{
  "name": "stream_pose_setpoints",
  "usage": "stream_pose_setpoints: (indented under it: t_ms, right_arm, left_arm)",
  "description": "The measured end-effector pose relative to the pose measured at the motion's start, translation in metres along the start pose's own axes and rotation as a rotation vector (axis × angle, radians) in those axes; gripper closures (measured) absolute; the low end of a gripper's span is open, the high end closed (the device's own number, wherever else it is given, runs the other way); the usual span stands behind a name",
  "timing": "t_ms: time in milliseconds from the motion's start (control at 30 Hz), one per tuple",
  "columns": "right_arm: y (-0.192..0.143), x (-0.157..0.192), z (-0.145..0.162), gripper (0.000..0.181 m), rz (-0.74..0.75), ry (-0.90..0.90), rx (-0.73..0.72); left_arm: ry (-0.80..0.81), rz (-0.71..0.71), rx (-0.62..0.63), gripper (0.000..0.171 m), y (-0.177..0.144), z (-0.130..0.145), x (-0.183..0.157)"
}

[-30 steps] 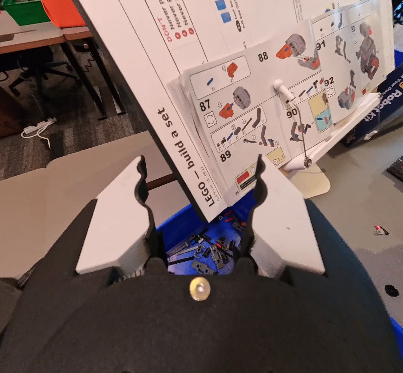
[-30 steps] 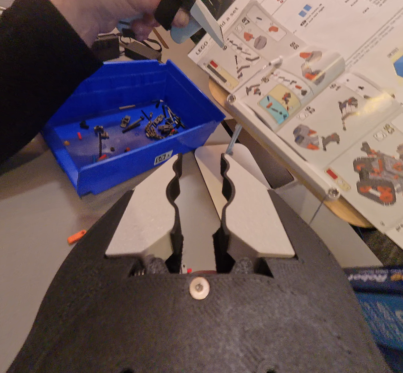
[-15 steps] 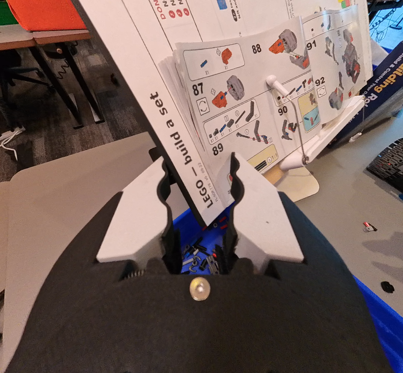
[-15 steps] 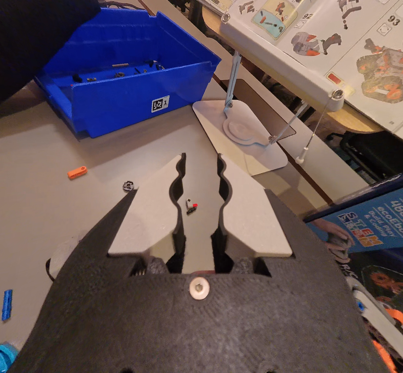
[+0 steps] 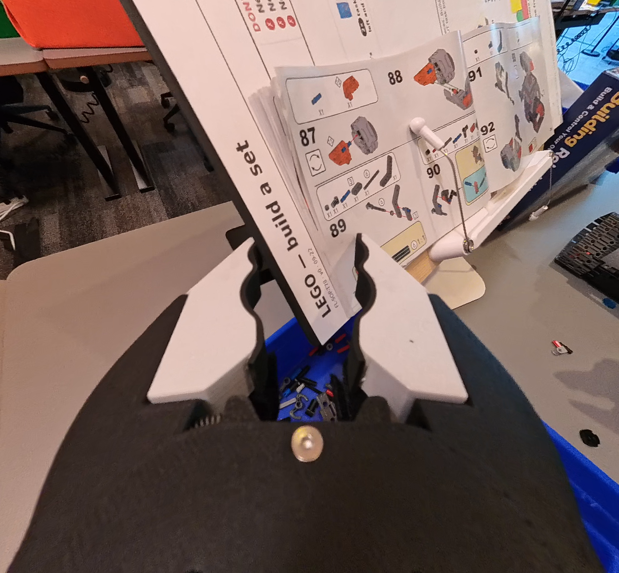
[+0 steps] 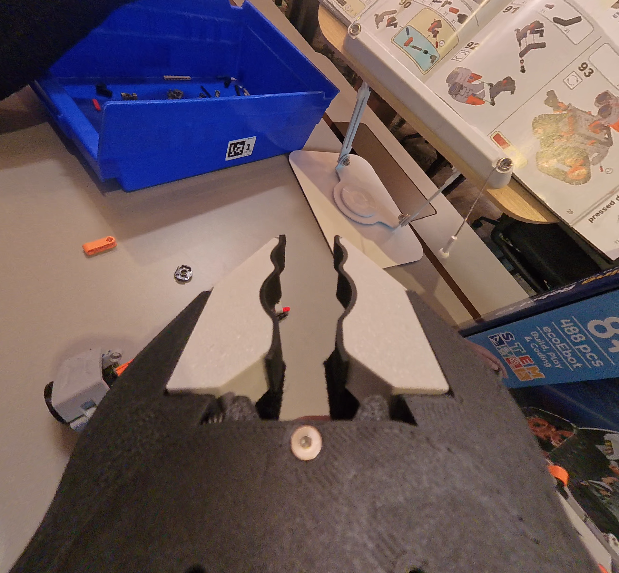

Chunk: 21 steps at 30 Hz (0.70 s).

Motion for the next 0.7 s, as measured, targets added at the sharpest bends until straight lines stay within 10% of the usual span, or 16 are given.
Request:
stream_pose_setpoints:
  t_ms: [700]
  right_arm:
    - [-0.002,0.008,0.015,0.142,-0.153,-0.048,0.141]
  left_arm:
    - [-0.003,-0.046,-0.030,0.110,-0.022,-0.005,0.010]
Point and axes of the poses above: each gripper's, where its closed fingertips meet, y out along the fingers, z out of its underside, x = y × z across the jaws, the point moved 7 cm from there along -y, back along the fingers, and after that the axes turned 4 degrees about z, right-handed, at the moved point
